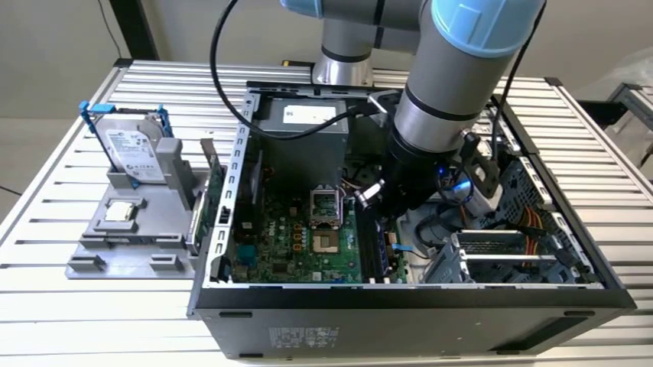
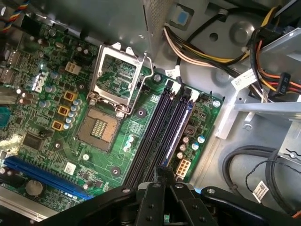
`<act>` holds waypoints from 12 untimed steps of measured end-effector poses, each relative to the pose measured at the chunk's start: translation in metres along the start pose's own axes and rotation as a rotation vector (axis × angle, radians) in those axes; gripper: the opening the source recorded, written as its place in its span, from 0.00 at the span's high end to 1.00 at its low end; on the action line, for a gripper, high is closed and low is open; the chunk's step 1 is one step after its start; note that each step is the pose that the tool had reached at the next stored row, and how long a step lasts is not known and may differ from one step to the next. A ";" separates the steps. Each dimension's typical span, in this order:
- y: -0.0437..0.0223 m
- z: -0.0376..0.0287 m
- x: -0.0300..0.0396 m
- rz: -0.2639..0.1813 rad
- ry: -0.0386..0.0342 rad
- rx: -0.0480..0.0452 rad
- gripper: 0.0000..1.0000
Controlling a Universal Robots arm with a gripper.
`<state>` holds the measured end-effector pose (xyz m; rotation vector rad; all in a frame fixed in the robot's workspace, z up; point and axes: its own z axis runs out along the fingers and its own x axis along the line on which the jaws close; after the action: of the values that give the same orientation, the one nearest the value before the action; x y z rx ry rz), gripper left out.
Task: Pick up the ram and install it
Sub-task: 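Press down the ram until it locks into place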
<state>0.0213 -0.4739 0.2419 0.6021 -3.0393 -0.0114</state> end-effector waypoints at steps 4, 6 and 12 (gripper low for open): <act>0.0000 0.0000 0.0001 -0.028 0.0011 0.0008 1.00; 0.0000 0.0000 0.0001 -0.042 0.0015 0.0012 1.00; 0.0000 0.0000 0.0001 -0.088 0.0031 0.0019 1.00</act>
<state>0.0211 -0.4739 0.2419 0.7343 -3.0077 -0.0105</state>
